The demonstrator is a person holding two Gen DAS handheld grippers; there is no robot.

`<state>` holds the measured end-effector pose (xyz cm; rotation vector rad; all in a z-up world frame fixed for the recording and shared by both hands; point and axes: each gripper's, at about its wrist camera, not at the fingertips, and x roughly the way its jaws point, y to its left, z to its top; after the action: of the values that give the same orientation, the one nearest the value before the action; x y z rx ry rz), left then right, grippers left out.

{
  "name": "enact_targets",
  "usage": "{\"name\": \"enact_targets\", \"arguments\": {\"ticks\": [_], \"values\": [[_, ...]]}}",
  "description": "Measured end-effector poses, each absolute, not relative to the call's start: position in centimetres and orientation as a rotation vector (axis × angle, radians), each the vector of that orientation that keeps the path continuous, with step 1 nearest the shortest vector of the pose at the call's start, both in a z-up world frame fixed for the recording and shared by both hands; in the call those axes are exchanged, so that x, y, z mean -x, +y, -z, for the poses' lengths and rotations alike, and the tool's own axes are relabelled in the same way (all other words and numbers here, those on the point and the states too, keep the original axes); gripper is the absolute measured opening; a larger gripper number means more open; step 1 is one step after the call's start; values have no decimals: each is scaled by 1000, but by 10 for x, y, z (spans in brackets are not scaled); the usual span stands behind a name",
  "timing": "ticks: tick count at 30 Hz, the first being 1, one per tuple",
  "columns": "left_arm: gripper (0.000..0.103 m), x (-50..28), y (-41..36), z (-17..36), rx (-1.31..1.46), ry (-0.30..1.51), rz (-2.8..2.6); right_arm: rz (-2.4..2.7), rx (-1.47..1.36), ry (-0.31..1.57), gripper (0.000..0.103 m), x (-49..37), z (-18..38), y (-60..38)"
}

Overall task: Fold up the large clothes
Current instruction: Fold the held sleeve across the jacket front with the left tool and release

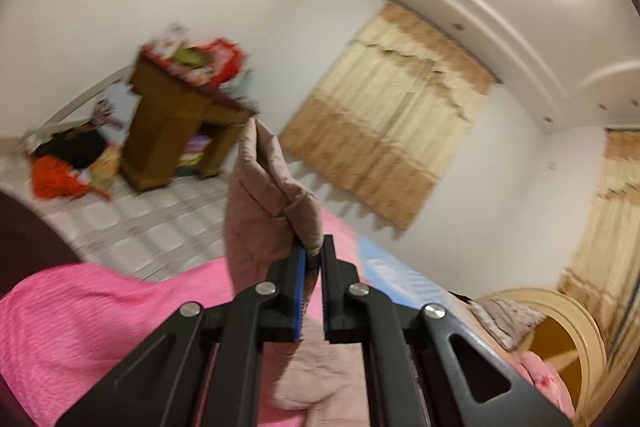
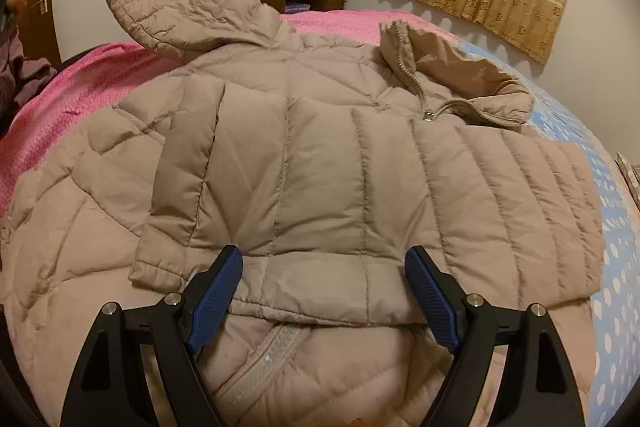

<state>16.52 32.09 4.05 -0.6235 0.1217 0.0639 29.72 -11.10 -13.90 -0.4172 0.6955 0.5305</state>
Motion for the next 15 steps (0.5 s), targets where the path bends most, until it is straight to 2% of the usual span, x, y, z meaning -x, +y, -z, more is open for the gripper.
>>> {"name": "enact_targets", "arguments": {"ticks": [8,15], "values": [[6,-183,243,-93,498,63,217,-509,332,652,84,-280,116,-137],[6,-191,154,-73,350,155,454,-482,250,616,84,-257,102,-167]]}}
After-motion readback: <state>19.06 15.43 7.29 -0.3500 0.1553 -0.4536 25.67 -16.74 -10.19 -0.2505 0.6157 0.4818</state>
